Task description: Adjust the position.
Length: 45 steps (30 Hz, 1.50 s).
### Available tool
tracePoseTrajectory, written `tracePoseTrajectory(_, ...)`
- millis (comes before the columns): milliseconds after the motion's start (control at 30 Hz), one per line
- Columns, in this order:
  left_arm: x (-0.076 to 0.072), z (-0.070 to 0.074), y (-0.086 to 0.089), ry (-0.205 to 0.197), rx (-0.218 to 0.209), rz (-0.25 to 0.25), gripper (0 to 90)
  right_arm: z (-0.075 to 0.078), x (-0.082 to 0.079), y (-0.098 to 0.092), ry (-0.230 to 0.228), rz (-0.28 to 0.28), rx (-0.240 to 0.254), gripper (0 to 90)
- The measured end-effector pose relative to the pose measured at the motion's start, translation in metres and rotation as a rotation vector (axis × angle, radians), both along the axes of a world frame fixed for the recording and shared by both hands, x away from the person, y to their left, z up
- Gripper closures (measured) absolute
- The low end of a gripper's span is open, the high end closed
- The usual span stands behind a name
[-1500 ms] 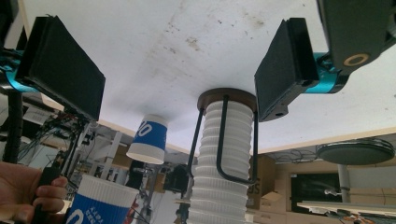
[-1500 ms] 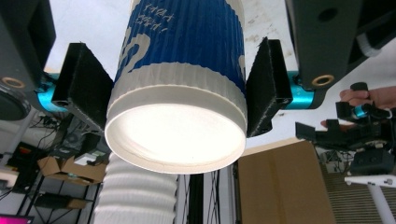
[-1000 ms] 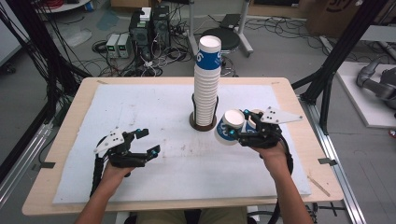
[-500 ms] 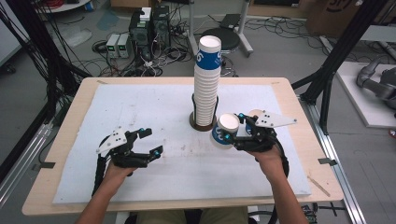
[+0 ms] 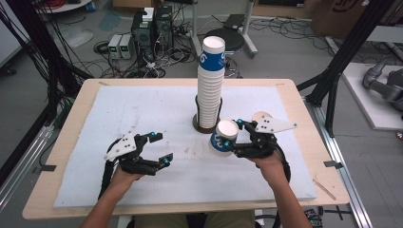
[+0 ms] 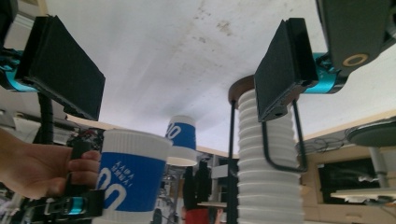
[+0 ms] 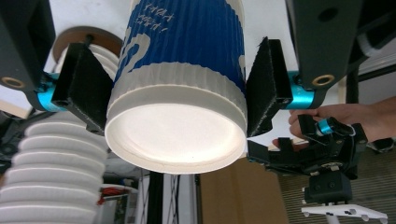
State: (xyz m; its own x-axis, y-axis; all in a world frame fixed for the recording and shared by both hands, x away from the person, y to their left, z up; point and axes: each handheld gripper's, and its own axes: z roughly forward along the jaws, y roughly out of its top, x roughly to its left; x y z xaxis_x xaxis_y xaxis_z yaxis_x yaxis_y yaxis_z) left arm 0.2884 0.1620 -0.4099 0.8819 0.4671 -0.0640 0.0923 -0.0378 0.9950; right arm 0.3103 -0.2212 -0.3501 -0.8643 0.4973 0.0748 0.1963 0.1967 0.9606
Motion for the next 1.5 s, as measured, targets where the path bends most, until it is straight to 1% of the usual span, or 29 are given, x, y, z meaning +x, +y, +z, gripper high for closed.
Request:
tracePoseTrajectory(33, 0.000, 0.001, -0.002, -0.004, -0.002, -0.012, 16.3, 0.000, 0.000, 0.002, 0.002, 0.007, 0.002, 29.5)
tracePoseTrajectory(133, 0.001, 0.003, -0.009, -0.008, 0.013, -0.042, 16.3, -0.001, 0.000, 0.009, 0.008, 0.030, 0.004, 29.5)
tracePoseTrajectory(200, 0.002, 0.004, -0.014, 0.004, 0.012, -0.053, 15.0, -0.002, 0.001, 0.013, 0.006, 0.045, 0.009, 29.5)
tracePoseTrajectory(233, 0.002, 0.005, -0.016, 0.010, 0.013, -0.060, 13.7, -0.002, 0.000, 0.016, 0.012, 0.056, 0.011, 29.6)
tracePoseTrajectory(400, 0.003, 0.007, -0.028, 0.004, -0.003, -0.099, 13.3, -0.002, -0.002, 0.026, 0.013, 0.089, 0.013, 29.6)
tracePoseTrajectory(567, 0.005, 0.008, -0.040, -0.012, -0.016, -0.117, 13.3, -0.002, -0.003, 0.032, 0.021, 0.106, 0.020, 29.6)
tracePoseTrajectory(633, 0.005, 0.008, -0.045, -0.009, -0.015, -0.126, 13.3, -0.001, -0.003, 0.033, 0.022, 0.112, 0.032, 29.6)
tracePoseTrajectory(800, 0.008, 0.007, -0.057, 0.000, -0.019, -0.144, 13.3, -0.001, -0.003, 0.036, 0.024, 0.122, 0.042, 29.6)
tracePoseTrajectory(900, 0.010, 0.007, -0.063, -0.004, -0.016, -0.144, 13.3, 0.000, -0.004, 0.038, 0.023, 0.126, 0.045, 29.6)
tracePoseTrajectory(967, 0.011, 0.007, -0.067, -0.004, -0.023, -0.144, 13.3, 0.000, -0.004, 0.039, 0.024, 0.131, 0.047, 29.6)
tracePoseTrajectory(1067, 0.012, 0.007, -0.073, -0.006, -0.023, -0.150, 13.3, 0.001, -0.004, 0.040, 0.023, 0.138, 0.052, 29.6)
tracePoseTrajectory(1333, 0.013, 0.004, -0.083, 0.003, -0.014, -0.173, 13.2, 0.002, -0.005, 0.042, 0.037, 0.153, 0.073, 29.6)
tracePoseTrajectory(1500, 0.013, 0.003, -0.084, 0.014, 0.000, -0.182, 13.6, 0.003, -0.006, 0.042, 0.042, 0.164, 0.088, 29.6)
